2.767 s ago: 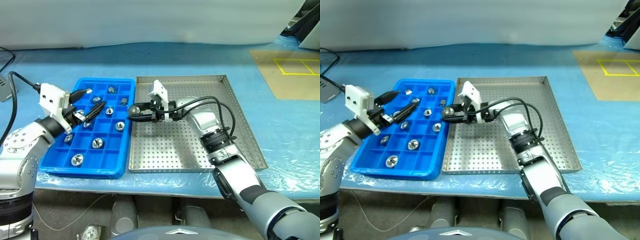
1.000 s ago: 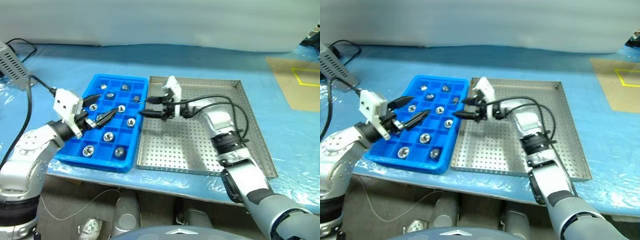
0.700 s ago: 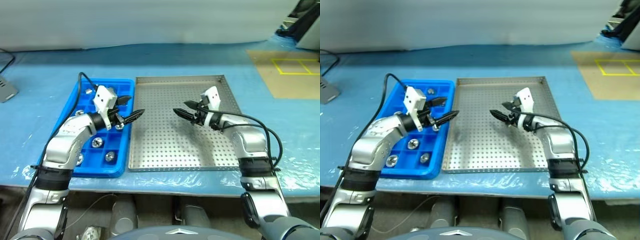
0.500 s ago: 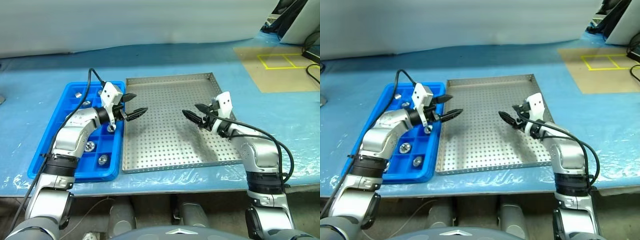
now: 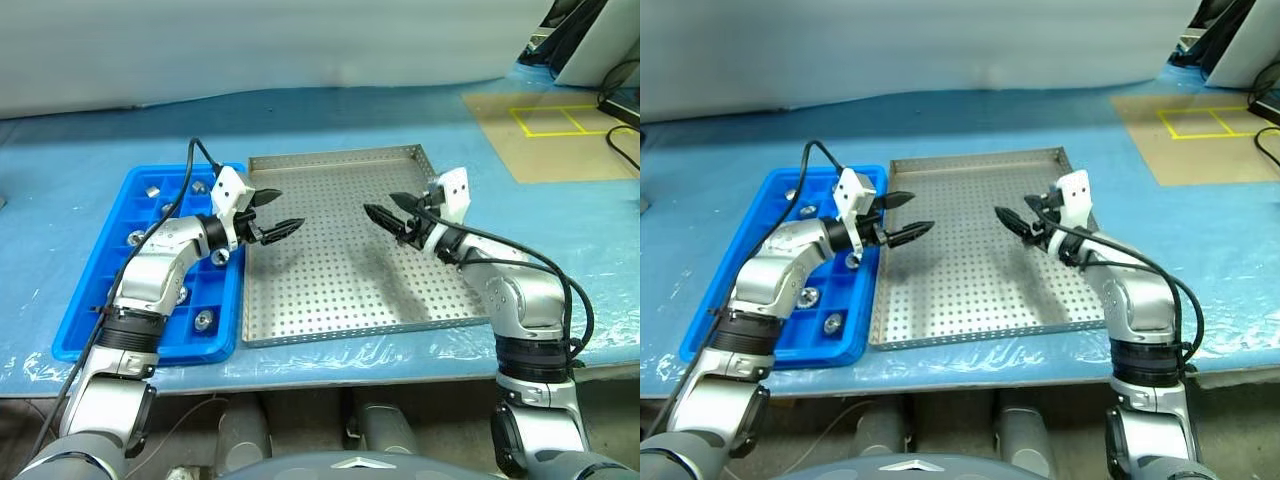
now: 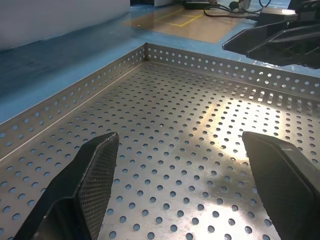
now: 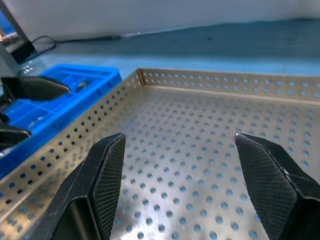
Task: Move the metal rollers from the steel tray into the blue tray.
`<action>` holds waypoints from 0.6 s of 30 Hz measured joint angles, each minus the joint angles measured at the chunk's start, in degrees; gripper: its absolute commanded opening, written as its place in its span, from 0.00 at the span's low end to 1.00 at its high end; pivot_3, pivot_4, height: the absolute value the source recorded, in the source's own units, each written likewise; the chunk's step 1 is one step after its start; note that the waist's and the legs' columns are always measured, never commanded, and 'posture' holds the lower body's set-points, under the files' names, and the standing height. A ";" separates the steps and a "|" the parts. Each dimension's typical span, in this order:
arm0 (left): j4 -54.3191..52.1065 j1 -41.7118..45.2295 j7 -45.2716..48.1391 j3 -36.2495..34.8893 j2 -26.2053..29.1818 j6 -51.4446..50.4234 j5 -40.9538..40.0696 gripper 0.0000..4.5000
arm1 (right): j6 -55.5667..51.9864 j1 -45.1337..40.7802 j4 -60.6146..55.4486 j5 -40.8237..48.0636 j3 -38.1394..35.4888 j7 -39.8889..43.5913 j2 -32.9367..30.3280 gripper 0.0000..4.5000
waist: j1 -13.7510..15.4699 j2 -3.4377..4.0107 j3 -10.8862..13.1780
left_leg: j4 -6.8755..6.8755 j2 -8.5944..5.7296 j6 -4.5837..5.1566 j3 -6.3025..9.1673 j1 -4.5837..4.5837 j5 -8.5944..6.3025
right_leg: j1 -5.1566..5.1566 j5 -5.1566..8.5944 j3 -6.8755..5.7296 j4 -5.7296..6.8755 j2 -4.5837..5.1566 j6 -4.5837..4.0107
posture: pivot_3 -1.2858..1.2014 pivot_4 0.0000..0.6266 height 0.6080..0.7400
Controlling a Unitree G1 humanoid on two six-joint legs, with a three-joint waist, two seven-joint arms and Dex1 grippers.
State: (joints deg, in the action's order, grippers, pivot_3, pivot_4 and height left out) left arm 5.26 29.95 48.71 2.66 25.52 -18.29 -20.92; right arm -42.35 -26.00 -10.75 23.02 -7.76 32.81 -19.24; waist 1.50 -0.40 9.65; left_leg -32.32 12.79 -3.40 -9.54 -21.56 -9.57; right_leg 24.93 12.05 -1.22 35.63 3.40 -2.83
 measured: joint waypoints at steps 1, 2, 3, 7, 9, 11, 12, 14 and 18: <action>-0.35 -0.09 -0.45 -0.03 -0.16 -0.02 0.00 0.92 | 0.05 -0.18 0.44 -0.01 0.09 0.09 -0.17 0.81 | 0.14 0.00 0.00 | 0.00 0.00 0.00 0.00 0.00 0.00 | 0.00 0.00 0.00 -0.02 0.00 0.00 | 0.46 0.24 1.00; -0.63 -0.15 -0.89 -0.05 -0.41 -0.02 0.00 0.92 | 0.08 -0.20 1.03 -0.03 0.29 0.23 -0.37 0.81 | 0.29 0.00 0.00 | 0.00 0.00 0.00 0.00 0.00 0.00 | -0.01 0.00 0.00 -0.02 0.00 0.00 | 0.47 0.24 1.00; -0.96 -0.23 -1.45 -0.08 -0.88 -0.02 0.00 0.92 | 0.08 -0.20 1.79 -0.06 0.77 0.46 -0.55 0.81 | 0.57 0.00 0.00 | 0.01 0.00 0.00 0.00 -0.01 0.00 | -0.01 0.00 0.00 -0.03 0.00 0.00 | 0.47 0.24 1.00; -2.34 -0.54 -3.04 0.18 -3.22 -0.44 0.00 0.92 | 0.17 -0.38 3.47 -0.09 2.86 0.81 -0.53 0.81 | 0.94 0.01 0.01 | 0.01 0.00 0.01 0.00 -0.02 0.00 | 0.00 0.00 -0.01 -0.04 0.00 0.00 | 0.46 0.24 1.00; -3.24 -0.88 -3.19 0.52 -3.70 -0.46 0.01 0.92 | 0.20 -0.82 3.47 -0.04 3.13 0.82 -0.53 0.81 | 0.92 0.01 0.01 | 0.01 0.00 0.01 0.00 -0.02 0.00 | 0.00 0.00 -0.01 -0.04 0.00 0.00 | 0.46 0.24 1.00; -3.48 -0.88 -3.17 0.69 -3.97 -0.45 0.01 0.92 | 0.21 -1.22 3.45 0.01 3.42 0.82 -0.53 0.81 | 0.91 0.01 0.01 | 0.01 0.00 0.01 0.00 0.00 -0.01 | 0.00 0.00 -0.01 -0.04 0.00 0.00 | 0.46 0.24 1.00; -3.48 -0.88 -3.10 0.71 -4.11 -0.44 0.01 0.92 | 0.21 -1.23 3.45 0.09 3.44 0.82 -0.54 0.81 | 0.91 0.01 0.01 | 0.01 0.00 0.01 0.00 0.00 -0.01 | 0.00 0.00 -0.01 -0.04 0.00 0.00 | 0.46 0.24 1.00; -3.44 -0.90 -2.84 0.71 -4.22 -0.40 0.02 0.92 | 0.21 -1.23 3.45 0.18 3.44 0.81 -0.57 0.81 | 0.87 0.01 0.01 | 0.01 0.00 0.01 0.00 0.00 -0.01 | 0.00 0.00 0.00 -0.04 0.00 0.00 | 0.46 0.24 1.00; -2.88 -0.90 -2.51 0.71 -4.23 0.33 0.36 0.92 | 0.20 -1.14 3.41 0.21 3.44 0.77 -0.91 0.81 | 0.87 0.01 0.01 | 0.02 0.00 0.01 0.00 -0.01 -0.01 | 0.00 0.00 0.00 -0.05 -0.01 0.00 | 0.46 0.24 1.00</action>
State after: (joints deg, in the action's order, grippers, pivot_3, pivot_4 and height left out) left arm 2.38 29.05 46.20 3.37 21.28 -17.96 -20.55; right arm -42.14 -27.14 -7.34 23.23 -4.31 33.58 -20.15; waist 2.38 -0.39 9.66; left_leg -32.30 12.79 -3.40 -9.54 -21.57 -9.58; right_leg 24.93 12.05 -1.23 35.58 3.40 -2.83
